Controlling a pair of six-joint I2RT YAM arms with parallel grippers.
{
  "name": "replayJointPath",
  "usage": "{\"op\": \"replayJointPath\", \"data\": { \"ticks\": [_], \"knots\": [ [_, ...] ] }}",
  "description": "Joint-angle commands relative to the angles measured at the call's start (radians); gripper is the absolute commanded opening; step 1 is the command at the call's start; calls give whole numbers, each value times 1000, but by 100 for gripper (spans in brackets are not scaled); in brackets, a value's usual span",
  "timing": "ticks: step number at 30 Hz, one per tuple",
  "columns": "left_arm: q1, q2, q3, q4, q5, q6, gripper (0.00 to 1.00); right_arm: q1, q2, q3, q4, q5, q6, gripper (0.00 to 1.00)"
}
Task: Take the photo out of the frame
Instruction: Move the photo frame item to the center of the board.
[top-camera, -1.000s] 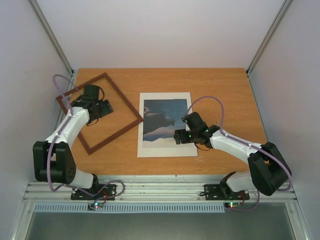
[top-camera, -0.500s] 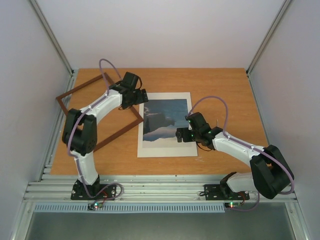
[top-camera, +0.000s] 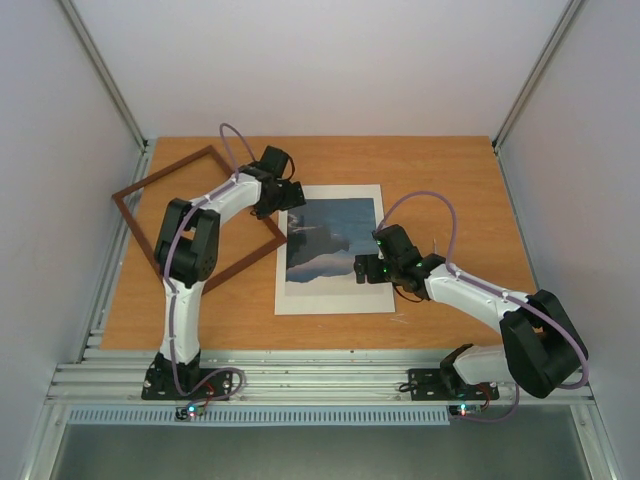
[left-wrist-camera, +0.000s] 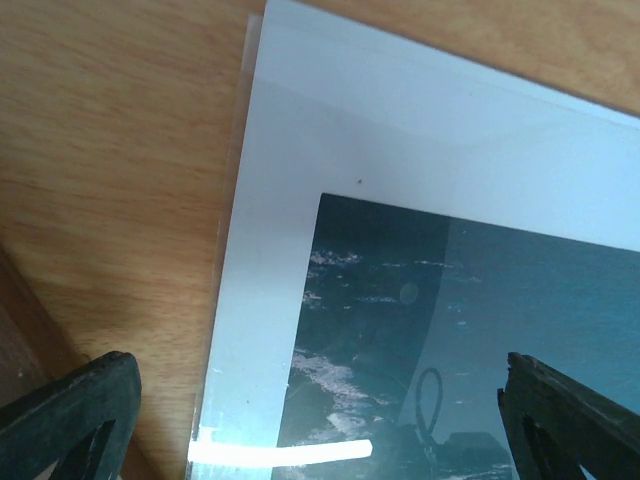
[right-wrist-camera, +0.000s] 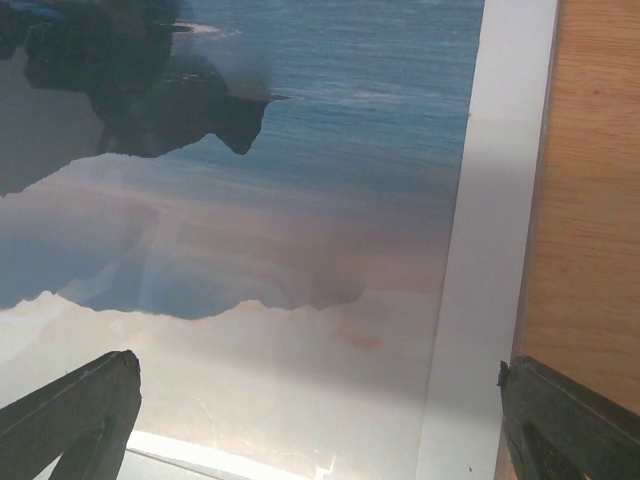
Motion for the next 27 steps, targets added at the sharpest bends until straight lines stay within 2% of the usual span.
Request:
{"op": "replayJointPath", "data": {
  "ticks": [1,7,18,27],
  "knots": [
    [-5,16,2,-7,39,-14,98,-3,1,4,14,29,-2,98],
    [-9,-27,-87,-22,41,-19,98,-3,3,8,10,29,-1,98],
    [-24,-288,-410,4,-21,-30,98,-3,-6,7,2,18,2,99],
    [-20,-378,-621,19,-86,-38,99,-3,-16,8,-13,7,-1,98]
  ]
}}
